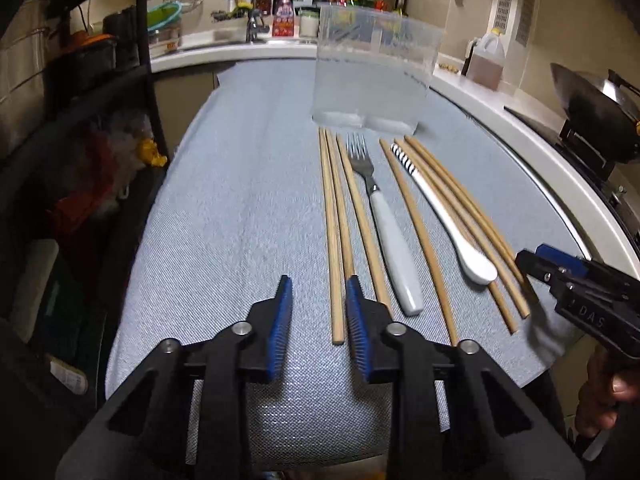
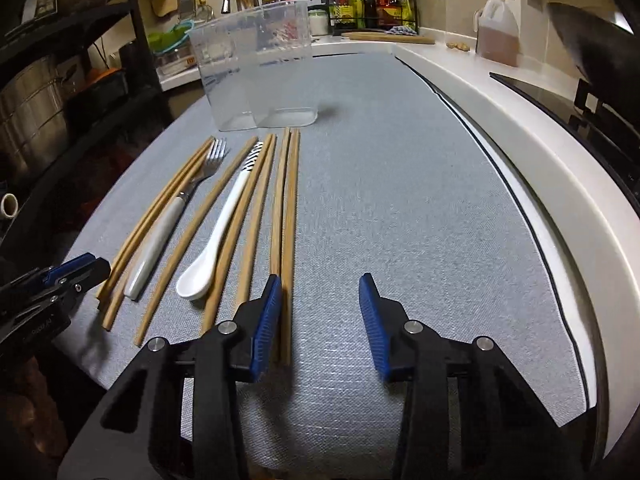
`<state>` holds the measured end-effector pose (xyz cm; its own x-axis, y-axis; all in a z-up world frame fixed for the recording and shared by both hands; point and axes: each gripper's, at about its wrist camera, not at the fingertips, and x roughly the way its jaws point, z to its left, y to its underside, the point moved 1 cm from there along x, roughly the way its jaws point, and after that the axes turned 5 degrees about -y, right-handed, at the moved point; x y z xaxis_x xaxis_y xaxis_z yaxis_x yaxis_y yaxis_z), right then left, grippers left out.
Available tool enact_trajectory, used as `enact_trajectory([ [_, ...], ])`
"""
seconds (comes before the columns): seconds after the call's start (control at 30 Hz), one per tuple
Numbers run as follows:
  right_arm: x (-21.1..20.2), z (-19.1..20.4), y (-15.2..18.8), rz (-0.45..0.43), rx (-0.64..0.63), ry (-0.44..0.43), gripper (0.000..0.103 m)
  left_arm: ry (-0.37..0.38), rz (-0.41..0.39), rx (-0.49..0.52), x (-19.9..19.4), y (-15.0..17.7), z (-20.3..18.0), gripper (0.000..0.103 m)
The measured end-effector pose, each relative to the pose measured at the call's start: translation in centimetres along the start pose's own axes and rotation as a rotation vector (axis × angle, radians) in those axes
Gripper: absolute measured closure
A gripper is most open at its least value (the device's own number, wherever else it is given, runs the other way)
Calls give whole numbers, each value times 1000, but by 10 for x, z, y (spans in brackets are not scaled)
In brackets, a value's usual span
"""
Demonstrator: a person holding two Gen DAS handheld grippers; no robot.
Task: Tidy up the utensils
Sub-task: 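Close the left tool on a wooden chopstick while the right tool grasps another chopstick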
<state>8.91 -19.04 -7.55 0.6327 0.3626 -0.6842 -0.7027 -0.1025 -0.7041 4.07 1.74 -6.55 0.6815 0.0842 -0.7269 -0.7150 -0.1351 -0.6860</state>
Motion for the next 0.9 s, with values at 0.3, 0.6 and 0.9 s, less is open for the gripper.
enact_trajectory([
  [0.3, 0, 15, 4, 20, -101, 11, 85, -20, -9, 43, 0, 3, -3, 80],
  [0.6, -10, 18, 1, 2, -94, -39, 98, -8, -15, 62, -4, 2, -8, 97],
  [0.9, -4, 10, 0, 18, -71, -23, 98, -8, -17, 63, -3, 4, -9, 97],
])
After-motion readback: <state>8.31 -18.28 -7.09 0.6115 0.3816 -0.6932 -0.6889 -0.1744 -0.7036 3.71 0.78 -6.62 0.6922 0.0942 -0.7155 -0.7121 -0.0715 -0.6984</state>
